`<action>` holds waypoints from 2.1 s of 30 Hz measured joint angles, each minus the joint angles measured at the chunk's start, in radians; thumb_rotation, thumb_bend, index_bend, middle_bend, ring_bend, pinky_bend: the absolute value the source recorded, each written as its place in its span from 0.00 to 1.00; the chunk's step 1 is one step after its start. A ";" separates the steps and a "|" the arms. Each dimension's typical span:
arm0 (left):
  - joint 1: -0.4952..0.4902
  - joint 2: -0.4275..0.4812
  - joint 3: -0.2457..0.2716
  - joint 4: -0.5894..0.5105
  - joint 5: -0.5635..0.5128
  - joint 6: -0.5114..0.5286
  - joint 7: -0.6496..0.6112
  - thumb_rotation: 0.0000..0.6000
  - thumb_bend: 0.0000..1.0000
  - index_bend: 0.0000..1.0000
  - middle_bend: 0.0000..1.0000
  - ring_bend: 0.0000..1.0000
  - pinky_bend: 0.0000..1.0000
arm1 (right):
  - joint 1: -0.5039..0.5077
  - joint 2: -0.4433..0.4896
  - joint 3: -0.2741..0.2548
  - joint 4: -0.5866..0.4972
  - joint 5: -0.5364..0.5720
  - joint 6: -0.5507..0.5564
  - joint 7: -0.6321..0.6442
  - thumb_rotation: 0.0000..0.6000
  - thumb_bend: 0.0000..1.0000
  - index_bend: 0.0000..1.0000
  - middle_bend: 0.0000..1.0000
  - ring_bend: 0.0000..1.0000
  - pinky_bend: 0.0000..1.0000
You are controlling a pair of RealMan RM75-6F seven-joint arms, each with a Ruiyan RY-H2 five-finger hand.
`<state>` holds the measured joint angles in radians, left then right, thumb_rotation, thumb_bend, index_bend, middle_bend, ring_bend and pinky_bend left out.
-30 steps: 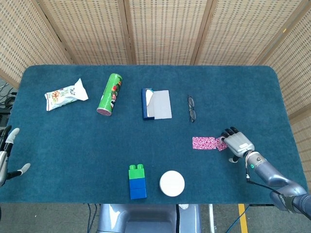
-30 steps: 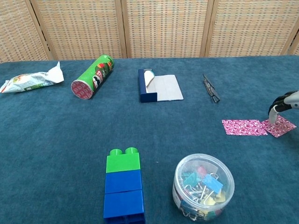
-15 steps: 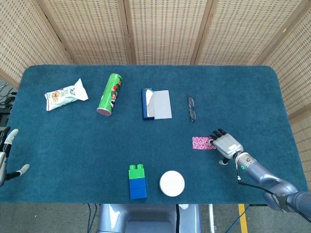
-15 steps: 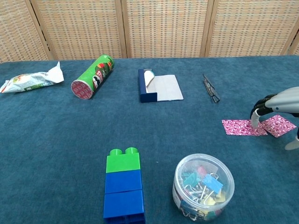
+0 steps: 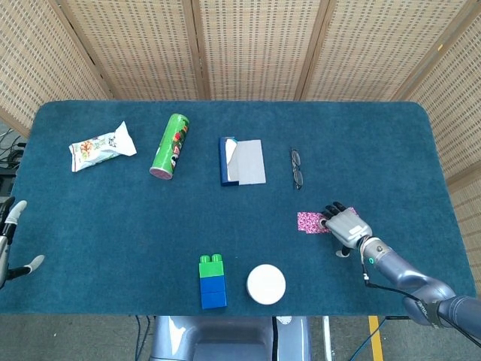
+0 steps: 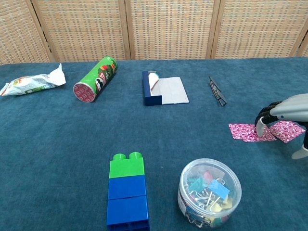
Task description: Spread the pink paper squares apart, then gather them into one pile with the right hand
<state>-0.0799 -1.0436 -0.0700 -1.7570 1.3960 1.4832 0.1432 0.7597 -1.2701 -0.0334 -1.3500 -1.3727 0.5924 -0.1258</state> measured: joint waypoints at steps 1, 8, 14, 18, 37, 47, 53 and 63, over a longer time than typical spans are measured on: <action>-0.001 0.000 0.000 -0.001 0.000 -0.001 0.001 1.00 0.17 0.04 0.00 0.00 0.00 | -0.001 0.002 -0.002 -0.004 -0.002 0.001 0.000 1.00 0.23 0.26 0.16 0.00 0.01; -0.003 0.000 -0.001 -0.004 0.001 -0.003 0.004 1.00 0.17 0.04 0.00 0.00 0.00 | -0.009 0.017 -0.015 -0.034 -0.017 0.014 0.002 1.00 0.23 0.27 0.16 0.00 0.01; -0.004 0.000 -0.001 -0.007 0.003 -0.003 0.008 1.00 0.17 0.04 0.00 0.00 0.00 | -0.017 0.034 -0.027 -0.069 -0.038 0.030 0.008 1.00 0.23 0.27 0.16 0.00 0.01; -0.005 0.001 -0.001 -0.010 0.005 -0.003 0.011 1.00 0.17 0.04 0.00 0.00 0.00 | -0.024 0.046 -0.036 -0.090 -0.051 0.040 0.013 1.00 0.23 0.27 0.16 0.00 0.01; -0.008 -0.001 -0.002 -0.010 0.007 -0.004 0.014 1.00 0.17 0.04 0.00 0.00 0.00 | -0.044 0.093 -0.066 -0.184 -0.102 0.075 0.016 1.00 0.23 0.27 0.17 0.00 0.01; -0.006 -0.003 0.000 -0.007 0.007 -0.004 0.010 1.00 0.17 0.04 0.00 0.00 0.00 | -0.040 0.102 -0.049 -0.174 -0.101 0.090 0.011 1.00 0.23 0.27 0.17 0.00 0.01; -0.004 -0.002 0.001 -0.006 0.007 -0.002 0.009 1.00 0.17 0.04 0.00 0.00 0.00 | -0.036 0.089 -0.044 -0.144 -0.086 0.074 0.017 1.00 0.23 0.27 0.17 0.00 0.01; -0.004 -0.003 0.001 -0.007 0.006 -0.003 0.013 1.00 0.17 0.04 0.00 0.00 0.00 | -0.034 0.071 -0.051 -0.104 -0.074 0.047 0.029 1.00 0.23 0.27 0.17 0.00 0.01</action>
<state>-0.0839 -1.0468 -0.0687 -1.7636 1.4023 1.4803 0.1560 0.7255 -1.1994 -0.0843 -1.4540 -1.4466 0.6392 -0.0963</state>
